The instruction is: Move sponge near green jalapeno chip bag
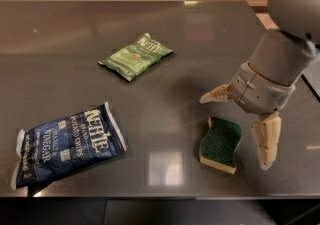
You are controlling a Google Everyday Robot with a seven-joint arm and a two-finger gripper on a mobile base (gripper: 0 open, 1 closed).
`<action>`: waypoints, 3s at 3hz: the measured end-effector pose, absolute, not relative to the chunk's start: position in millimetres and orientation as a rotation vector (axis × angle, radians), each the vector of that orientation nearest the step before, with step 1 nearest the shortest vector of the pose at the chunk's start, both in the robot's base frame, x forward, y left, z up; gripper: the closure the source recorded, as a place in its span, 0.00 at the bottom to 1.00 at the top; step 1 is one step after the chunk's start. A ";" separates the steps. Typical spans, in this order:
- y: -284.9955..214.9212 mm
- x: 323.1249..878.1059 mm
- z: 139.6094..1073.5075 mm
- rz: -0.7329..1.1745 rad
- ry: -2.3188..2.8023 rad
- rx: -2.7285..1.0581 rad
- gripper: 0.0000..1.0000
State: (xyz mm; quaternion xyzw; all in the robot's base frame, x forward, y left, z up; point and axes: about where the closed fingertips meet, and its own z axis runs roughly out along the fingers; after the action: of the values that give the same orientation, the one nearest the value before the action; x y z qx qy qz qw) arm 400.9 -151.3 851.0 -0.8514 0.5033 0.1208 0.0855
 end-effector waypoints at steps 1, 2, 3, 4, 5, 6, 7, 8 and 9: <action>-147.1 394.8 837.8 0.392 1.464 -2.573 0.00; -142.5 392.8 830.6 0.405 1.459 -2.572 0.15; -139.6 394.2 829.7 0.426 1.464 -2.561 0.39; -139.2 399.0 833.2 0.436 1.473 -2.543 0.62; -134.3 413.2 846.4 0.431 1.507 -2.496 0.85; -119.5 442.5 869.8 0.414 1.576 -2.389 1.00; -100.0 476.0 888.0 0.362 1.653 -2.273 1.00; -74.8 516.6 893.8 0.328 1.716 -2.139 1.00; -61.4 546.0 887.4 0.274 1.744 -2.080 1.00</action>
Offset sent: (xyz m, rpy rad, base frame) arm -0.0149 0.0118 -0.0299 0.0083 0.0583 0.0460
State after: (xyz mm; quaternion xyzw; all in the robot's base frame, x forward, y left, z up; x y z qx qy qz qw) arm 546.0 -61.4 887.4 -0.7461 0.6257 0.0984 0.2052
